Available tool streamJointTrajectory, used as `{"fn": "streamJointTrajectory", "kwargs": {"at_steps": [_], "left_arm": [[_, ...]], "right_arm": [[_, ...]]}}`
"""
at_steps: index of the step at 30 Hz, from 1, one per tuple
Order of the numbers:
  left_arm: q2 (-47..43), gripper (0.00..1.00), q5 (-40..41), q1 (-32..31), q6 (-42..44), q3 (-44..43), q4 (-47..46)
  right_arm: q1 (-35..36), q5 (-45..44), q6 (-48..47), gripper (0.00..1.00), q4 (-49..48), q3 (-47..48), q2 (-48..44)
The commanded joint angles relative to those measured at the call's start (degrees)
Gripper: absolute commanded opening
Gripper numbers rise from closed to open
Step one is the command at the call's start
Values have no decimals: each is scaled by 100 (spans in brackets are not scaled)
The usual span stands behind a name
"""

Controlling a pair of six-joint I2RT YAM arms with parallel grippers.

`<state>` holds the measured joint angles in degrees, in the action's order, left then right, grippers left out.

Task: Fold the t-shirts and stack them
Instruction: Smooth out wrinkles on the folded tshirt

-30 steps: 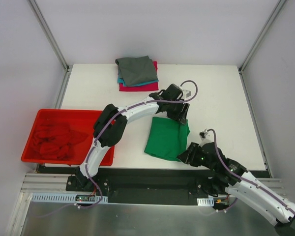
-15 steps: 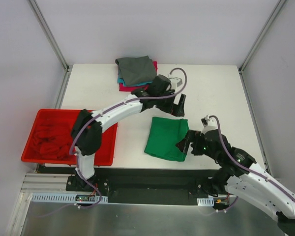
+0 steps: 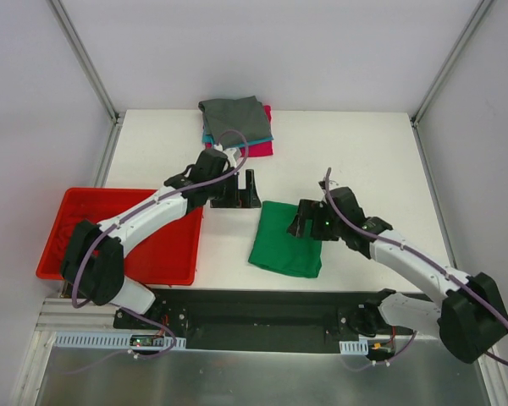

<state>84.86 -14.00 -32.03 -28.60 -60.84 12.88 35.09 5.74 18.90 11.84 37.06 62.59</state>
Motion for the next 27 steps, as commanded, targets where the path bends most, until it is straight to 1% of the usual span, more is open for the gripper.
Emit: {"fn": "streamJointTrajectory", "kwargs": {"at_steps": [1, 4, 8, 11, 13, 16, 18, 19, 21, 22, 24, 27], "left_arm": [[-558, 99, -84, -40, -49, 169, -242], [-427, 99, -576, -40, -32, 204, -400], [-6, 99, -1130, -58, -84, 160, -620], [320, 99, -1596, -206, -76, 55, -770], [443, 99, -1711, -364, 3, -42, -796], [496, 99, -1799, -619, 100, -33, -858], [531, 99, -1817, -751, 118, 63, -937], [558, 99, -1817, -804, 66, 142, -989], [689, 99, -1939, -866, -118, 282, -1191], [759, 99, -2027, -892, -207, 344, -1261], [926, 99, -2247, -910, -382, 519, -1577], [1102, 99, -2213, -910, -515, 687, -1728]], "right_arm": [[-502, 683, -369, 96, -463, -101, 359], [-985, 648, -369, 96, -480, -400, 412], [-1241, 788, -536, 96, -516, -612, 325], [-1250, 981, -632, 96, -455, -551, 9], [-1242, 1148, -633, 96, -306, -481, -298], [-1242, 1744, -537, 96, -252, -541, -852], [-1224, 2246, -326, 96, -514, -760, -1177], [-1189, 2674, -99, 96, -759, -909, -1309], [-1119, 3142, 279, 96, -1330, -1296, -1503], [-1040, 3266, 534, 96, -1516, -1446, -1565], [-917, 3329, 694, 96, -1658, -1683, -1592], [-872, 3320, 747, 96, -1483, -1930, -1469]]}}
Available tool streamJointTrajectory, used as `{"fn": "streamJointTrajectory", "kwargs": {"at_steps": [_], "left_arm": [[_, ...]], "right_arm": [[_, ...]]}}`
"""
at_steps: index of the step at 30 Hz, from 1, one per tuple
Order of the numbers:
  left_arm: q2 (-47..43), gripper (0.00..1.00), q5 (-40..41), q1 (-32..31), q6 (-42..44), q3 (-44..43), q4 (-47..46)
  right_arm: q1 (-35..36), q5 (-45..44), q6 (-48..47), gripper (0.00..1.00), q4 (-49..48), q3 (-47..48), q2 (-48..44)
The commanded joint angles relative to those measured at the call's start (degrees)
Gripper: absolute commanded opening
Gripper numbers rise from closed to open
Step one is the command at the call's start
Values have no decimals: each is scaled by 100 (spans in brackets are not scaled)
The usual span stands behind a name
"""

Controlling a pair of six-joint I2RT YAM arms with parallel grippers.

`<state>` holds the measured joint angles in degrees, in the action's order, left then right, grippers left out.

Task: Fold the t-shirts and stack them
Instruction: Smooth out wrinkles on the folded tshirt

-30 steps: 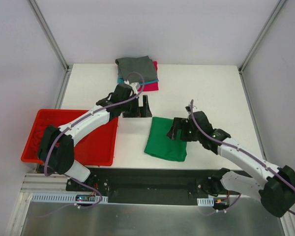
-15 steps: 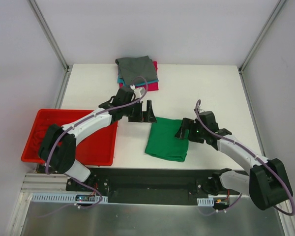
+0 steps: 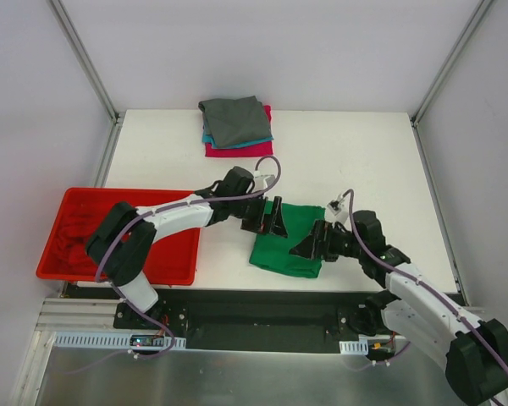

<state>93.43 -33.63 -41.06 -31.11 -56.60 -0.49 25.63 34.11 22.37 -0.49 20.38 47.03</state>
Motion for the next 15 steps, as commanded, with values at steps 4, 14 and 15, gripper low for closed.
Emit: {"fn": "streamJointTrajectory", "kwargs": {"at_steps": [4, 14, 15], "left_arm": [[422, 99, -189, -7, -316, 430, -443], [466, 99, 119, -60, -606, 860, -469], [414, 99, 172, -95, -650, 948, -469]], "right_arm": [[65, -271, 294, 96, 635, -386, 307], [-57, -1643, -259, 96, 1262, 149, 1255], [-127, -1775, -338, 96, 1271, 255, 1378]]}}
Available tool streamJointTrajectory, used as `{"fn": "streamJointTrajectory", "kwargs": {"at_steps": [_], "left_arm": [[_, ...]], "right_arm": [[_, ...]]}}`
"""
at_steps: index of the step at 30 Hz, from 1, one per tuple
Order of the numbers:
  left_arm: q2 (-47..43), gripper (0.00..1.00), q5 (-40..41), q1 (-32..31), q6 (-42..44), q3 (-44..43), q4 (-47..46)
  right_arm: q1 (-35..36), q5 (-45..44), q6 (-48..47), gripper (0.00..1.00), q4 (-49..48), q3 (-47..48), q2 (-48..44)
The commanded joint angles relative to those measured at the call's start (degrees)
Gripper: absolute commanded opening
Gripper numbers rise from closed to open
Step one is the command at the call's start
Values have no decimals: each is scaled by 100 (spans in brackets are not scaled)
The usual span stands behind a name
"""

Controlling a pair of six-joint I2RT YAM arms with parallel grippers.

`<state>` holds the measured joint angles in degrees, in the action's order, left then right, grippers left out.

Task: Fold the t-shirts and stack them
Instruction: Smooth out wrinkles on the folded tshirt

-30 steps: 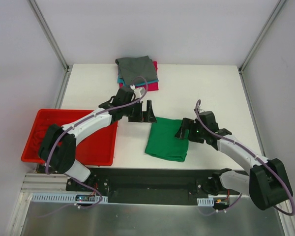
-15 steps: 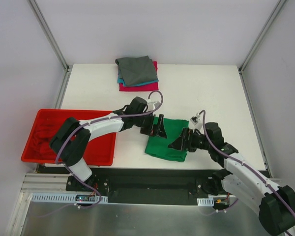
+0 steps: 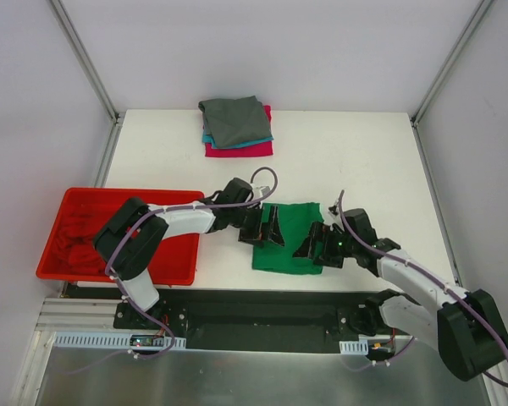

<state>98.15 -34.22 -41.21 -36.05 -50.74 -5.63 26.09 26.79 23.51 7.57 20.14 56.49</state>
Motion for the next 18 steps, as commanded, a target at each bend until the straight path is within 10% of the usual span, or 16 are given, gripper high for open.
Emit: {"fn": "streamJointTrajectory", "kwargs": {"at_steps": [1, 18], "left_arm": [[-137, 99, 283, -141, -209, 468, 53], [-2070, 99, 1768, -687, -201, 407, 704]], "right_arm": [[-261, -1131, -522, 96, 517, 393, 538], [-649, 236, -1552, 96, 915, 2582, 951]]}}
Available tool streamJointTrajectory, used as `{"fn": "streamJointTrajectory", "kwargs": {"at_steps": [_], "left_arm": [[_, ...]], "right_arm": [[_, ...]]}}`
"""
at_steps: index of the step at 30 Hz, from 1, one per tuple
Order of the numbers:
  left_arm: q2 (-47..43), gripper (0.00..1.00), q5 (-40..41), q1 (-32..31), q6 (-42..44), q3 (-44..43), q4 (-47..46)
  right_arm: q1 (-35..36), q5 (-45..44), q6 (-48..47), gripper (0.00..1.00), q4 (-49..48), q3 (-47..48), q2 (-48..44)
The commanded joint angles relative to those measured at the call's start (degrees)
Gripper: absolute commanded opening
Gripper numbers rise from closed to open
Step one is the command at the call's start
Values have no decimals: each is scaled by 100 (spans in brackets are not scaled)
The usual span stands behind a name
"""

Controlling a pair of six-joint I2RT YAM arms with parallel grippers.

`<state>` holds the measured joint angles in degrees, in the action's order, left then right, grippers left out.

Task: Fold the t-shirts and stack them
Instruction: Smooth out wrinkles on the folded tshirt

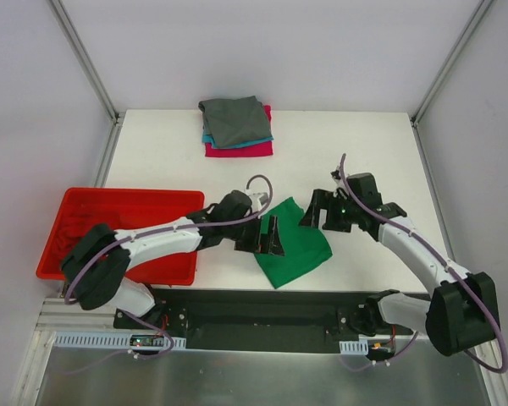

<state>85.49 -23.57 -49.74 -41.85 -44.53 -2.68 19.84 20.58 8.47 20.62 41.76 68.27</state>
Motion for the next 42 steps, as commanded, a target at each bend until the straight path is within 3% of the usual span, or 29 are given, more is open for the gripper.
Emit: {"fn": "streamJointTrajectory", "kwargs": {"at_steps": [1, 7, 10, 18, 24, 30, 33, 35, 39, 42], "left_arm": [[-911, 99, 792, 296, 440, -205, 434], [-254, 99, 521, 1106, 528, -538, 295], [194, 99, 108, 1106, 555, -688, -91], [1249, 99, 46, 1370, 335, -487, -339], [1313, 99, -200, 1396, 63, -39, -488], [680, 99, -122, 1160, -394, 717, -523], [268, 99, -68, 721, -614, 832, -532], [-136, 99, 27, 291, -571, 701, -550], [-840, 99, 308, -71, -62, 437, -419], [-1253, 99, 703, -71, 527, 78, 247]], "right_arm": [[-24, 1252, 57, 96, -618, 430, -122], [20, 2459, 629, 96, -1446, 1079, 1195], [64, 2556, 647, 96, -1587, 1553, 2021], [-102, 2661, 674, 99, -1553, 2995, 4438], [-155, 2784, 524, 99, -1456, 3251, 5222], [-147, 3110, 533, 99, -1763, 3181, 5416], [-155, 3320, 367, 99, -1764, 3268, 5171], [-217, 3400, -106, 99, -1231, 3400, 4829], [-427, 2516, -977, 97, 71, 3559, 3697], [-708, 1680, -1014, 96, 372, 3209, 2704]]}}
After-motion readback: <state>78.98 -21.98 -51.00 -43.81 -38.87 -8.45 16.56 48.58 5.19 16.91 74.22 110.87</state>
